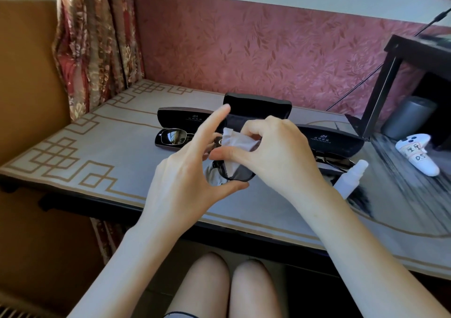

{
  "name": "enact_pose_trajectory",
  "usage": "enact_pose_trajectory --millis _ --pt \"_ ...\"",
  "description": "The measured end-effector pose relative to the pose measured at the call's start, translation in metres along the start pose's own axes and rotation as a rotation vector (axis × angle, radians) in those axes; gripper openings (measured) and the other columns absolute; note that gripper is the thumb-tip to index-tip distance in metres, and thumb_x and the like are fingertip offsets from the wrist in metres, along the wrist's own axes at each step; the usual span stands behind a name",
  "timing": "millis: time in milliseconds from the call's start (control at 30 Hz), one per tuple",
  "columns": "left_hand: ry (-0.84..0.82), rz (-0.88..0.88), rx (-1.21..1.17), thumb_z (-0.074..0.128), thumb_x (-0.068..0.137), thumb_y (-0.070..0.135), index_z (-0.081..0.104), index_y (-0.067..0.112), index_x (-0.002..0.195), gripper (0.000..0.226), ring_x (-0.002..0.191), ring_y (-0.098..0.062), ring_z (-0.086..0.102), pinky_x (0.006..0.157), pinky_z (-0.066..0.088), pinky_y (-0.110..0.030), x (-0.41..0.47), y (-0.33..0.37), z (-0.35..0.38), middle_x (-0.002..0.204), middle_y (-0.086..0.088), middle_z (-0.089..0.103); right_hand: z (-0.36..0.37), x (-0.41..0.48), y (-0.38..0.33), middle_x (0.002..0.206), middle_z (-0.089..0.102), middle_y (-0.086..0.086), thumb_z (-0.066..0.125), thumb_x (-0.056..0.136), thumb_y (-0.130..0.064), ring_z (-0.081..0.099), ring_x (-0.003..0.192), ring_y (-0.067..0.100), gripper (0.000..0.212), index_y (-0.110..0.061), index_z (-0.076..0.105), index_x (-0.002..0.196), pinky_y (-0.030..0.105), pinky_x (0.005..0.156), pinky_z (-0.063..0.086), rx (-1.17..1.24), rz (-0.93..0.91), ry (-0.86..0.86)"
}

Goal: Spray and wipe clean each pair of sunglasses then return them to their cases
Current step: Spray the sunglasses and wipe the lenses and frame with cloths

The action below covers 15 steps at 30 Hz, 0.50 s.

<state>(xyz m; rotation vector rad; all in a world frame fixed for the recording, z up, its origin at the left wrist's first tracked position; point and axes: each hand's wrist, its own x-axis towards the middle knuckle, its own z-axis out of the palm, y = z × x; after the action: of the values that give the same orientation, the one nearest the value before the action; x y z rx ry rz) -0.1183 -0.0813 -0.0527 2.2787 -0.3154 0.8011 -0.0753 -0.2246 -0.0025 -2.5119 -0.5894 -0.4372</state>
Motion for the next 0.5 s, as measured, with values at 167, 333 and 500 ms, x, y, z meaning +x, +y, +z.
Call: enact_pose_trajectory --millis 167,333,500 --pt "0.011 -0.008 0.023 0.062 0.061 0.065 0.048 0.039 0.126 0.072 0.102 0.006 0.058 0.084 0.055 -0.029 0.0 -0.003 0.001 0.111 0.028 0.058 -0.012 -0.005 0.002 0.085 0.068 -0.013 0.06 0.073 -0.069 0.06 0.085 0.005 0.05 -0.027 0.07 0.098 0.026 0.078 0.045 0.249 -0.026 -0.05" --pt "0.005 -0.03 0.023 0.06 0.059 0.068 0.046 0.038 0.129 0.077 0.101 0.004 0.06 0.083 0.056 -0.031 0.0 -0.001 0.001 0.115 0.025 0.06 -0.019 -0.006 0.001 0.084 0.067 -0.015 0.072 0.08 -0.045 0.061 0.085 0.004 0.02 -0.03 0.069 0.093 0.029 0.074 0.049 0.232 -0.026 -0.119" --pt "0.011 -0.042 0.028 0.059 0.057 0.069 0.033 0.036 0.138 0.092 0.099 -0.004 0.065 0.081 0.057 -0.032 -0.003 0.0 0.003 0.12 0.021 0.061 -0.009 -0.005 -0.004 0.076 0.063 -0.012 0.078 0.07 -0.049 0.057 0.085 0.012 0.028 -0.029 0.064 0.085 0.029 0.069 0.042 0.188 0.007 -0.13"
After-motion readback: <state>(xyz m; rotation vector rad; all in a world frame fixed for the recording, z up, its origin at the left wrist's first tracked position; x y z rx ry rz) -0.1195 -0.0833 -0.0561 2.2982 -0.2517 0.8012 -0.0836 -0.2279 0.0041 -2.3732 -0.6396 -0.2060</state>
